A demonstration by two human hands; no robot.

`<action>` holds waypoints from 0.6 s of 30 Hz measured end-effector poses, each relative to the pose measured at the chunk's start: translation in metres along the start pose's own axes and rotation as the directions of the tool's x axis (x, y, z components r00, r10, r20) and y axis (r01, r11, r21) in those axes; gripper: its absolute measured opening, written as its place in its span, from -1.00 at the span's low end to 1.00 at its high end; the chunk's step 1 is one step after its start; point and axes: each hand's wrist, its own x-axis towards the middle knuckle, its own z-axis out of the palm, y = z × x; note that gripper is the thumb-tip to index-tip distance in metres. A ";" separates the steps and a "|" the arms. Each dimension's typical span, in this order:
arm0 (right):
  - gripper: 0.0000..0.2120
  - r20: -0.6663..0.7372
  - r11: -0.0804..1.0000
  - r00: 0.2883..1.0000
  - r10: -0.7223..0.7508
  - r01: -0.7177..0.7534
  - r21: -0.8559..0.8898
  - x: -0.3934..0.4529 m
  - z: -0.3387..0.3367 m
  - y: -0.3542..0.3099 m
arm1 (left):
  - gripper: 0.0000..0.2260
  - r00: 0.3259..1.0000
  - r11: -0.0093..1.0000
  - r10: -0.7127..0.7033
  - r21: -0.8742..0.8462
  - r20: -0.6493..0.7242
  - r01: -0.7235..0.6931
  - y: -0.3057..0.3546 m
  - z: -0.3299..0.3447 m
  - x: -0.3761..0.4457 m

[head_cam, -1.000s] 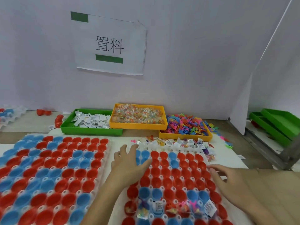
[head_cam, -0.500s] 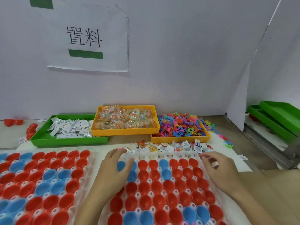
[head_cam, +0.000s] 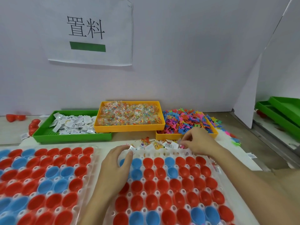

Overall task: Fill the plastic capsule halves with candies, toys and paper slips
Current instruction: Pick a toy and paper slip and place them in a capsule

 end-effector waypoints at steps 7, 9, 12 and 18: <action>-0.92 -0.201 0.982 0.979 0.022 0.017 0.189 -0.016 -0.012 0.016 | -0.83 1.000 0.995 0.008 0.101 -0.010 -0.007 0.004 0.000 -0.001; -0.94 -0.248 0.973 0.969 0.011 0.046 0.225 -0.019 -0.013 0.019 | -0.79 0.999 0.978 0.025 0.209 -0.024 -0.020 0.011 0.000 -0.001; -0.92 -0.268 0.943 0.963 -0.012 0.100 0.317 -0.021 -0.012 0.015 | -0.78 0.989 0.962 0.146 0.238 -0.025 -0.136 0.031 0.003 -0.001; -0.85 -0.222 0.833 0.958 -0.181 0.269 0.483 -0.021 -0.013 -0.020 | -0.74 0.970 0.987 0.108 0.090 0.220 -0.130 0.075 0.027 0.023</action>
